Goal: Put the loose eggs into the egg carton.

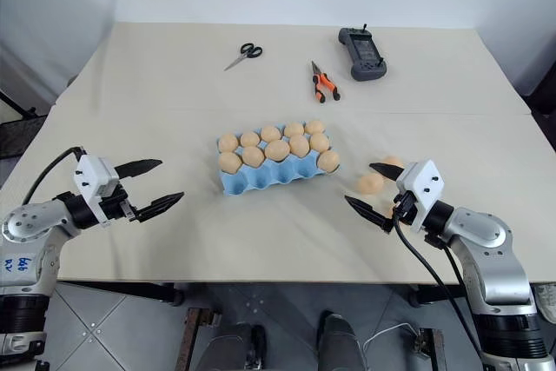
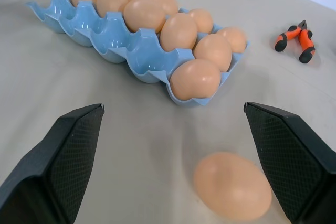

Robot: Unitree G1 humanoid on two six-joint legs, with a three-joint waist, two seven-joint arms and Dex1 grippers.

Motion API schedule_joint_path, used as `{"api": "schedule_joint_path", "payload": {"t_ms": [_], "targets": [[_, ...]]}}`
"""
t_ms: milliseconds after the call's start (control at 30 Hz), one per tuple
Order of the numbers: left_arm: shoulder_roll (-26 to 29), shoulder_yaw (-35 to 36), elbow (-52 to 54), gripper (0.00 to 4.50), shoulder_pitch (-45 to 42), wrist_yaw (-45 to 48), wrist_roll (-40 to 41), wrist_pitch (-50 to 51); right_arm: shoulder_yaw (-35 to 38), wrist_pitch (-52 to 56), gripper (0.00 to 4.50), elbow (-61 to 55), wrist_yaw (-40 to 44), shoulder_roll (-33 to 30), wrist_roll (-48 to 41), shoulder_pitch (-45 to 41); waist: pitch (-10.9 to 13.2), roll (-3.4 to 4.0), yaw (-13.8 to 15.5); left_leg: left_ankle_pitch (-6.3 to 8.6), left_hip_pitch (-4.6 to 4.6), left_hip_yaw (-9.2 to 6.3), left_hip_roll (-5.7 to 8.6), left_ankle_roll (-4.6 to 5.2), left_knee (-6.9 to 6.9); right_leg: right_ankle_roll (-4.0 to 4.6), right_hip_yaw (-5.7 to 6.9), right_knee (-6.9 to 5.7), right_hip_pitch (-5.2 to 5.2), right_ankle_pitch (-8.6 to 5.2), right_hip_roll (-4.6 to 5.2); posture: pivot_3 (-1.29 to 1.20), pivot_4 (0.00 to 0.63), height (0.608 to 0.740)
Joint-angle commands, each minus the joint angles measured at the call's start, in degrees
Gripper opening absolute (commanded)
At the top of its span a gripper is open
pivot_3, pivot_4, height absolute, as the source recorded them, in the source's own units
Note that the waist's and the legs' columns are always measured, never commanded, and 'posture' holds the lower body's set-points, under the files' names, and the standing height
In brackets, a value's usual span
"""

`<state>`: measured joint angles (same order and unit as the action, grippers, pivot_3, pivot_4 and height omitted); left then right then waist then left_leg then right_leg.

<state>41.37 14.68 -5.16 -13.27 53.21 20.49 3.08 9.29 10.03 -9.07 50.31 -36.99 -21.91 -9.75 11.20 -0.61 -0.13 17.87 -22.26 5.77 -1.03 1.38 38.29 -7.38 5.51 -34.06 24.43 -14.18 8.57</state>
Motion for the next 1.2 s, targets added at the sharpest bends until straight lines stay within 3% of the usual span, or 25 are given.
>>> {"api": "schedule_joint_path", "payload": {"t_ms": [33, 267, 433, 667, 1033, 1133, 1200], "targets": [[-0.8, 0.1, 1.3, 4.48, -1.0, -0.1, 1.3, 0.0, 2.8, 0.0, 4.5, -3.1, -1.9, 0.1, -1.4, 1.0, 0.0, 0.0, 0.0, 0.0, 0.0, 0.0, 0.0, 0.0, 0.0, 0.0, 0.0, 0.0, 0.0, 0.0, 0.0, 0.0, 0.15, 0.74], [-3.3, -9.1, 3.2, 4.48, -5.2, 9.4, 2.0, -0.7, 21.4, 0.5, 4.5, -2.8, -5.7, -2.4, -3.2, 15.3, 0.0, 0.0, 1.9, 0.05, -0.09, 0.23, 0.11, 0.06, 0.1, -0.07, 0.33, 0.1, -0.06, 0.06, 0.04, 0.0, 0.15, 0.74], [-5.5, -13.9, 4.0, 4.48, -7.4, 13.6, 2.0, -0.9, 27.9, 1.0, 4.5, -1.8, -6.9, -1.4, -4.7, 21.5, 0.0, 0.0, 1.3, 0.13, -0.02, 0.39, 0.1, 0.1, 0.21, 0.03, 0.39, 0.19, -0.11, 0.12, 0.02, 0.0, 0.15, 0.74], [-8.3, -17.3, 4.1, 4.48, -8.7, 17.0, 2.2, -1.4, 26.9, 2.7, 4.5, 2.4, -4.1, -1.8, -6.3, 24.6, 0.0, 0.01, 0.1, 0.22, 0.08, 0.47, -0.35, 0.25, 0.69, 0.29, 0.39, 0.21, -0.13, 0.26, -0.01, 0.0, 0.15, 0.74], [-8.5, -16.9, 5.2, 4.48, -7.8, 16.3, 1.6, -1.8, 17.4, 0.2, 4.5, 17.9, -0.5, -4.3, -1.4, 12.6, 0.0, 0.07, 0.0, -0.22, 0.14, 0.54, -0.67, 0.32, 0.76, 0.99, 0.42, 0.2, -0.09, 0.79, -0.2, 0.0, 0.15, 0.74], [-8.1, -16.3, 6.0, 4.5, -6.7, 15.4, 1.5, -1.7, 16.1, -1.4, 3.92, 22.5, 0.2, -4.5, 0.0, 9.7, 0.0, 0.08, 0.0, -0.23, 0.13, 0.53, -0.68, 0.31, 0.76, 1.0, 0.43, 0.2, -0.07, 0.8, -0.21, 0.0, 0.15, 0.74], [-7.9, -15.9, 6.5, 4.5, -5.9, 14.7, 1.5, -1.7, 15.7, -2.4, 3.16, 24.5, 0.9, -4.6, 0.3, 8.7, 0.0, 0.08, 0.0, -0.23, 0.06, 0.56, -0.67, 0.32, 0.76, 0.97, 0.43, 0.2, -0.01, 0.81, -0.2, 0.0, 0.15, 0.74]]}}
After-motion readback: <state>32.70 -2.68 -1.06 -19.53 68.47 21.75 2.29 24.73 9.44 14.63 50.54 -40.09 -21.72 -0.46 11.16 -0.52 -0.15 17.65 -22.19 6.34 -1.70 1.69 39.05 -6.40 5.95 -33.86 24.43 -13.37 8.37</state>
